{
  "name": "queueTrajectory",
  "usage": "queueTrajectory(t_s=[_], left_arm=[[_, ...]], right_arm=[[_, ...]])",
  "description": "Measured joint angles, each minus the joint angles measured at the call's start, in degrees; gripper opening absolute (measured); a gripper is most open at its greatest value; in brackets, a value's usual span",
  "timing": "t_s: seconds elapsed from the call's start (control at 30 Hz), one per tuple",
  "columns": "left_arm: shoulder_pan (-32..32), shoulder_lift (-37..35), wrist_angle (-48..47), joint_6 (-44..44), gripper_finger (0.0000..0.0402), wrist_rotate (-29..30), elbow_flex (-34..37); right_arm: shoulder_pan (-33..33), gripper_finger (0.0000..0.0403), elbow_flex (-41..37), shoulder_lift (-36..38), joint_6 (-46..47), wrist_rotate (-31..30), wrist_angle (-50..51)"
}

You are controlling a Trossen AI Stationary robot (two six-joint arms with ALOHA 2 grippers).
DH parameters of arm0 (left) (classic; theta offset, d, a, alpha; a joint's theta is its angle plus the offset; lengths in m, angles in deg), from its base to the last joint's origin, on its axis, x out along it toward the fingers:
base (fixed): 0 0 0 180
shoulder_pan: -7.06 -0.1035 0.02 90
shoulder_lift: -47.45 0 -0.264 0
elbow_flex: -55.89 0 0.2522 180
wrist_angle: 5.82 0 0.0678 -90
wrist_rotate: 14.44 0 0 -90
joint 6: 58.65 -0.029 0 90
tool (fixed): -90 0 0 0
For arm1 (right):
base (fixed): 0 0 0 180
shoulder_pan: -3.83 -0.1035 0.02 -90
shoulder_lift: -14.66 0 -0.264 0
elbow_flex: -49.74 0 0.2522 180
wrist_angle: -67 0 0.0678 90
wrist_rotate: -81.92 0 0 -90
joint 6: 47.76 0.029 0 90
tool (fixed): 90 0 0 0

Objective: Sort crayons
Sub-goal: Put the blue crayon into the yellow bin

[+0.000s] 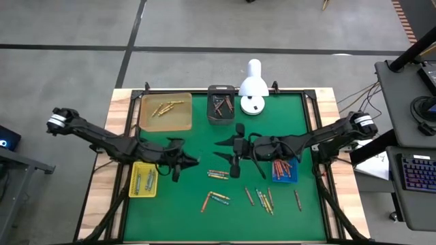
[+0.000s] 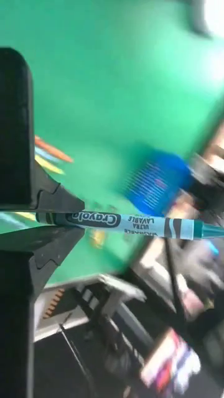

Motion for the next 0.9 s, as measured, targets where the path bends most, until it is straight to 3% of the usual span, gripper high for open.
queueTrajectory(t_s=[0.1,0.27,0.5,0.63,0.73,0.9], left_arm=[[0.8,-3.3,-13.1,11.7,0.0000,-1.4,0.0],[4.2,-5.4,-27.1,28.0,0.0000,-6.0,0.0],[9.9,-5.6,-29.7,38.7,0.0000,-8.2,0.0],[13.2,-4.8,-34.6,41.8,0.0000,-8.4,-4.4],[15.2,-2.4,-46.5,44.1,0.0000,-8.4,-11.0],[17.6,4.5,-75.5,50.6,0.0000,-6.3,-22.7]], right_arm=[[0.0,0.0139,0.0,0.0,0.5,-0.2,0.2],[0.0,0.0132,0.0,0.0,0.6,-0.2,0.8],[0.0,0.0137,0.0,0.0,0.5,-0.2,1.0],[0.0,0.0134,0.0,0.0,0.5,-0.2,1.0],[0.0,0.0130,0.0,0.0,0.5,-0.2,1.0],[0.0,0.0128,0.0,0.0,1.1,-0.2,1.2]])
